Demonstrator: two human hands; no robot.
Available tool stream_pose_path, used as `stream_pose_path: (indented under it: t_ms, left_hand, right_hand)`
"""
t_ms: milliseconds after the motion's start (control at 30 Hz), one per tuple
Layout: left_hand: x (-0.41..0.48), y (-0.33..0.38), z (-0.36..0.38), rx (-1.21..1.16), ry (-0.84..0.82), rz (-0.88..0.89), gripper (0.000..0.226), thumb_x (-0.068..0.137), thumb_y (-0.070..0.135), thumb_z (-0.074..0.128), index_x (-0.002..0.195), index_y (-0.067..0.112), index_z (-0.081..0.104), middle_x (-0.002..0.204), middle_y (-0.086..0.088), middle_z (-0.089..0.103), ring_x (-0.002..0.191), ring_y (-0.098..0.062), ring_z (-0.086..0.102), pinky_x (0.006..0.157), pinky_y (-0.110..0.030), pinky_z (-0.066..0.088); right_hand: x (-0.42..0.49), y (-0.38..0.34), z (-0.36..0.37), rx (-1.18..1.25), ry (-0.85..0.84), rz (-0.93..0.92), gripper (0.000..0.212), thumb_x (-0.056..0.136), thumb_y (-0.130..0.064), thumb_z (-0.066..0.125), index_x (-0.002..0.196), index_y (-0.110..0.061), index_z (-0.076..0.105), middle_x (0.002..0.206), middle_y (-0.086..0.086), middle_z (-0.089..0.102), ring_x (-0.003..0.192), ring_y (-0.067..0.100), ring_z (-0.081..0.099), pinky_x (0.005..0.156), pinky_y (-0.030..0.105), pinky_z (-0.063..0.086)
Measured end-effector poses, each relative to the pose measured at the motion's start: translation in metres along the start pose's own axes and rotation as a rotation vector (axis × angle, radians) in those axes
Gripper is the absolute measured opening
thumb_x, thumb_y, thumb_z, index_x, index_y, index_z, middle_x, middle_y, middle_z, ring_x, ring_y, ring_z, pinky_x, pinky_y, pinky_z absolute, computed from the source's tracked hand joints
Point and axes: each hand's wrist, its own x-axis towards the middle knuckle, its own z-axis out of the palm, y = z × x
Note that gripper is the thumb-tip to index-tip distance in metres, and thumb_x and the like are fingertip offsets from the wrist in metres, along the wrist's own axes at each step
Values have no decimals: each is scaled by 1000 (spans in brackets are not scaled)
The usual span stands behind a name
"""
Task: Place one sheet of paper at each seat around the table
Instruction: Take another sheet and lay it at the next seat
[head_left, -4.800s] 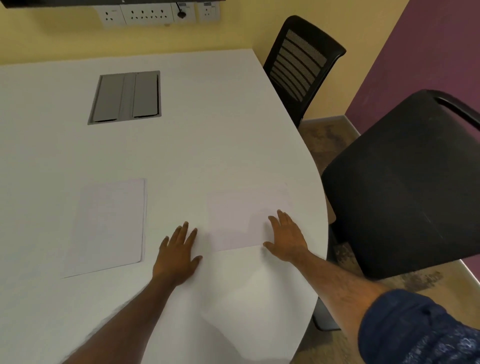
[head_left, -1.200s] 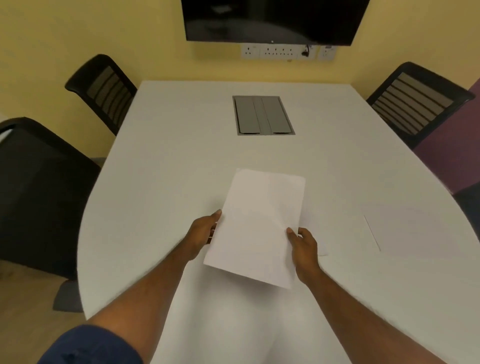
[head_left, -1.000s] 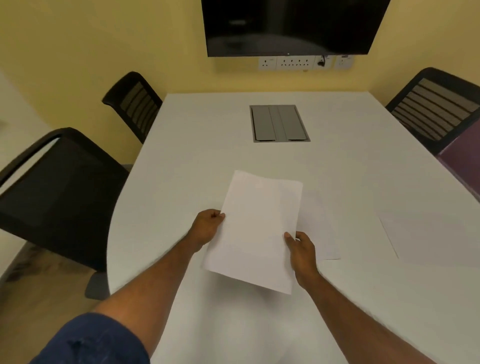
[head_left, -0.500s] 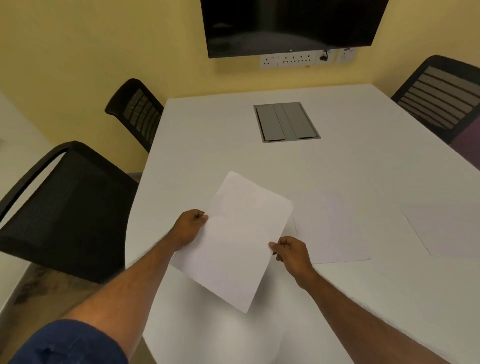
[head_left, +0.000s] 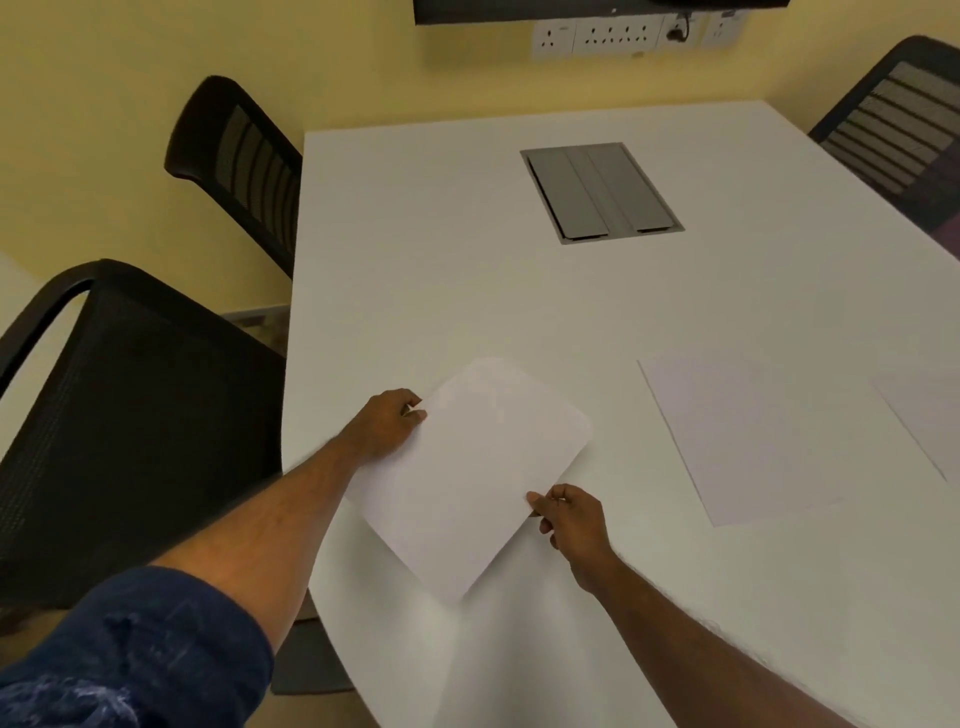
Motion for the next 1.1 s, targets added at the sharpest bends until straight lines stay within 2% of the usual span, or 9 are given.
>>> stream_pose_path:
  t_ms: [100,233,433,600,700,833,900,1000,1100]
  left_hand:
    - [16,-15,-8,95,75,23,52,92,37,63,138,18,48,137,-7,51,125,-28,50,105,-42,37]
    - [17,-47,-5,110,267,70,65,89,40,65,145,18,40,152,-8,36,138,-28,38,109,-52,30]
    - [-15,-100,37,114,212,-72,86,87,61,57,154,20,23,165,-6,9,150,-29,11,117,-54,18]
    - [-33,-116,68,223,99,-21,97,82,79,40,156,27,9,166,3,-8,152,-24,-10,119,-54,3]
    - [-29,-118,72,342,60,19,96,83,79,37,157,26,4,165,2,-13,151,-24,-15,120,-54,-3]
    - [-17,-118,69,431,15,81,93,87,75,35,157,23,3,165,-1,-13,151,-24,-18,121,-56,-4]
    - [-11,-115,69,466,3,110,93,88,75,34,157,22,2,165,0,-13,151,-24,-17,121,-56,-4]
    - [-4,-109,69,497,-17,138,93,88,74,35,157,22,2,165,-1,-13,151,-24,-17,121,-55,-4]
    - [4,-104,68,517,-35,144,93,88,74,35,157,22,2,165,-1,-13,151,-23,-15,121,-54,-3]
  right_hand:
    - [15,-4,23,54,50,43,26,85,-20,74,68,-8,58,68,3,71,52,11,52,53,26,38]
    - [33,-6,53,143,112,111,29,85,-17,75,65,-12,55,69,6,65,53,14,50,54,26,37]
    - [48,0,88,157,230,169,29,87,-17,72,64,-8,57,62,7,60,44,10,47,52,24,39]
    - [51,7,108,199,333,217,26,86,-17,73,69,-5,57,74,9,69,46,13,54,51,25,41]
    - [49,7,109,149,346,230,27,86,-23,73,72,-1,64,71,4,72,42,8,55,50,23,43]
    - [50,11,89,-299,352,116,34,84,-47,68,72,-15,65,72,-5,70,71,18,64,62,28,46]
    - [53,15,71,-603,425,-101,31,82,-51,66,79,-21,58,80,-6,65,81,20,60,69,33,49]
    - [66,22,43,-924,356,-400,45,83,-47,68,119,-20,60,125,5,58,117,26,51,95,41,43]
    - [87,26,18,-1048,184,-353,72,86,-58,59,149,-28,37,162,6,24,148,29,21,118,43,20]
